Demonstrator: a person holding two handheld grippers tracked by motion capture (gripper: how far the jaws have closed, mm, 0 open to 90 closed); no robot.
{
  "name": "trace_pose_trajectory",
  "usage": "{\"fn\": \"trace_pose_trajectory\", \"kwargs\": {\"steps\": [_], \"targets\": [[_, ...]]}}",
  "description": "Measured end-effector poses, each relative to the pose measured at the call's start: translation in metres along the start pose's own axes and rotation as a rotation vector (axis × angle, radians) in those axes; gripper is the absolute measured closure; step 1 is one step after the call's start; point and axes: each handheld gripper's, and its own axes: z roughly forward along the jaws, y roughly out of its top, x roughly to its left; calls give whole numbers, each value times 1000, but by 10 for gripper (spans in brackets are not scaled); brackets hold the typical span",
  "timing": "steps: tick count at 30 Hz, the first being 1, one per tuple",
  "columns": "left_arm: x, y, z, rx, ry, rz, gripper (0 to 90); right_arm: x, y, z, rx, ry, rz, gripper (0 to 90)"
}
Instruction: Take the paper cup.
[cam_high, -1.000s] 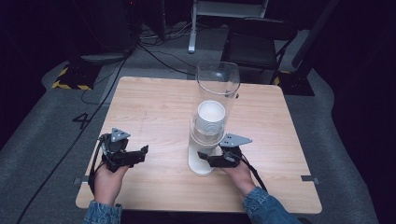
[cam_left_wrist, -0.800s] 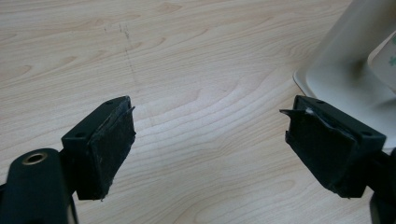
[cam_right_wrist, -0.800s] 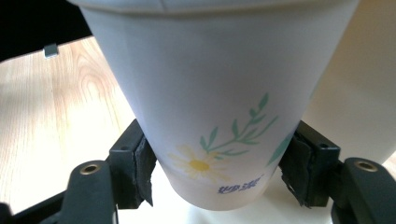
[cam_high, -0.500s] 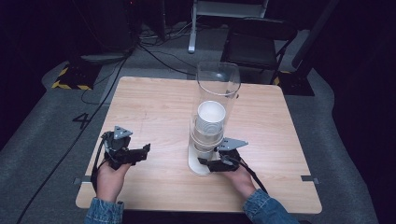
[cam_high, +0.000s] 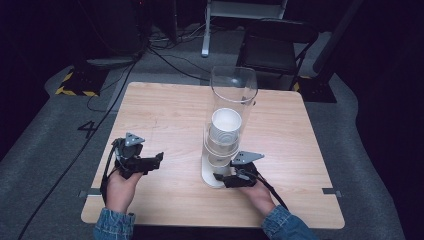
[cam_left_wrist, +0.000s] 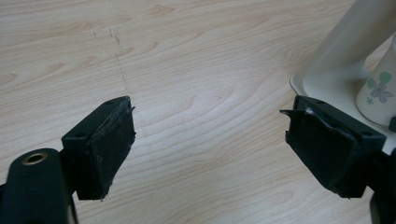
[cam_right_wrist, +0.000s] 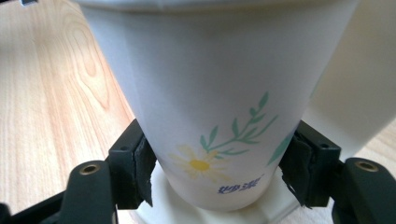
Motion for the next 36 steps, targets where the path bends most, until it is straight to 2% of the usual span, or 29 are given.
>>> {"fn": "trace_pose_trajectory", "kwargs": {"steps": [7,14,28,36], "targets": [[-2,3,3,0,-6,-2,155,-2,-2,-4,11,-17,5,344],[-1,6,7,3,-15,4,155,-4,-5,-12,18,-53,-3,343],[-2,18,21,12,-40,19,154,-12,-16,-38,25,-132,3,343],[0,20,23,15,-46,5,155,-15,-18,-48,22,-151,7,343]]}}
